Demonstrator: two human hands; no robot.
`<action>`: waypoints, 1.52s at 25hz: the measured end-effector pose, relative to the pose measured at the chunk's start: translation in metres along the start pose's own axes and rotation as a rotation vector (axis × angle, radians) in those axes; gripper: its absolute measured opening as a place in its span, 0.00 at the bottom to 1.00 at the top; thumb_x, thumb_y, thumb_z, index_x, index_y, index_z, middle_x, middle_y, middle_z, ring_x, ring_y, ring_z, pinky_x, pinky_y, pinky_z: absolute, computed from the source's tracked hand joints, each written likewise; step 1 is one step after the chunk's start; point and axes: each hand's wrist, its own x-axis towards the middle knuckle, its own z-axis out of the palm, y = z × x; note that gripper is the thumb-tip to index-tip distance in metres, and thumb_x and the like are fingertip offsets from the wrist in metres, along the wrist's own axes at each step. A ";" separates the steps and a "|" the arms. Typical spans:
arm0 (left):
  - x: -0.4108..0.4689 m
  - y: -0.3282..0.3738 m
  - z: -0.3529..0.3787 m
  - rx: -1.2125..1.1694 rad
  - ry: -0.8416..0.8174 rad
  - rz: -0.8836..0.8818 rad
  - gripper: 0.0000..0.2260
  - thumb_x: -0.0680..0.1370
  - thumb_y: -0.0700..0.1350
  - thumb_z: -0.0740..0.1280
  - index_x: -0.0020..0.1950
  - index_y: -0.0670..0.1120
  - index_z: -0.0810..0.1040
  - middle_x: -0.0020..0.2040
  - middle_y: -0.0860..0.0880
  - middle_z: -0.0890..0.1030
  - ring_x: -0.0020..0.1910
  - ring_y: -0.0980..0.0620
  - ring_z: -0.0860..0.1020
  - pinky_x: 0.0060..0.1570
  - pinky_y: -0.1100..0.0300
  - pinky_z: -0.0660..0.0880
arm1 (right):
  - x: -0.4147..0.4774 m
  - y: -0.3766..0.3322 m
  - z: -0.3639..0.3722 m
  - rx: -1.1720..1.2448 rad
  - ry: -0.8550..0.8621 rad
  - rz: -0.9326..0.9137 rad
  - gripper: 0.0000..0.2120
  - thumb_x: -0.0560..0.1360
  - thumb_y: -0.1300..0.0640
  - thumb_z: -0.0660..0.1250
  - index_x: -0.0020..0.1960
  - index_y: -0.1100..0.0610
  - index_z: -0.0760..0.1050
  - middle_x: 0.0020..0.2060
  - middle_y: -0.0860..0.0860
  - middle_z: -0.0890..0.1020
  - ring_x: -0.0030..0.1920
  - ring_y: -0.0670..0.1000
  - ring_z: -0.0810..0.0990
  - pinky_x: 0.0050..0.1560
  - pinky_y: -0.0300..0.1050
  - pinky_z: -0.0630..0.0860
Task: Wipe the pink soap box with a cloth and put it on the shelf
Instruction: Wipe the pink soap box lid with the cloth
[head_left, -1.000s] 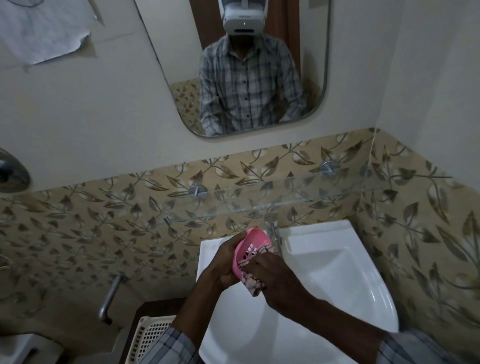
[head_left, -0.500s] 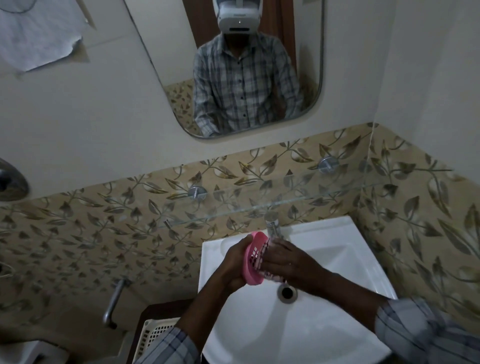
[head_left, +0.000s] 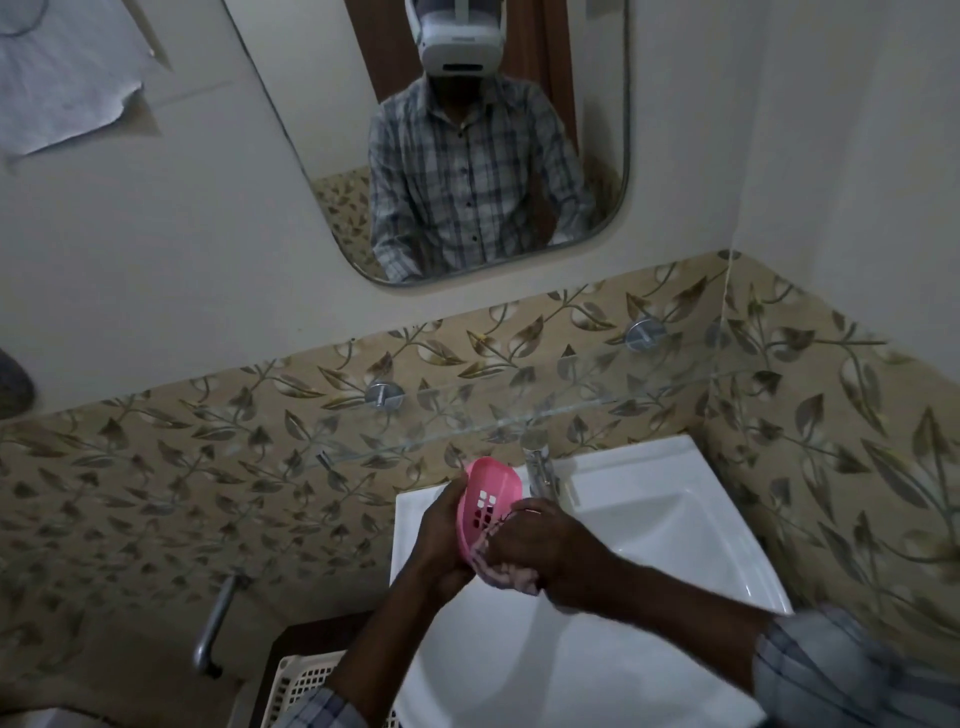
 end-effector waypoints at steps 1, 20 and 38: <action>-0.004 0.004 -0.003 0.058 -0.048 -0.069 0.26 0.80 0.56 0.60 0.63 0.36 0.79 0.60 0.32 0.80 0.57 0.36 0.80 0.60 0.43 0.75 | -0.005 0.019 -0.011 -0.258 -0.108 -0.282 0.10 0.75 0.67 0.66 0.53 0.60 0.82 0.48 0.52 0.85 0.50 0.52 0.82 0.62 0.51 0.76; -0.028 -0.039 0.007 0.011 0.004 0.354 0.45 0.68 0.77 0.54 0.68 0.44 0.75 0.61 0.39 0.83 0.62 0.44 0.81 0.57 0.54 0.80 | 0.017 -0.028 0.006 0.610 0.166 0.818 0.09 0.69 0.57 0.75 0.49 0.55 0.82 0.41 0.52 0.88 0.42 0.52 0.87 0.47 0.53 0.84; -0.037 -0.010 -0.003 -0.163 -0.207 -0.229 0.29 0.75 0.54 0.66 0.67 0.33 0.74 0.59 0.33 0.79 0.56 0.36 0.78 0.61 0.43 0.73 | -0.032 -0.024 0.023 -0.192 -0.049 0.065 0.28 0.62 0.68 0.68 0.62 0.56 0.77 0.53 0.52 0.83 0.54 0.51 0.77 0.62 0.52 0.78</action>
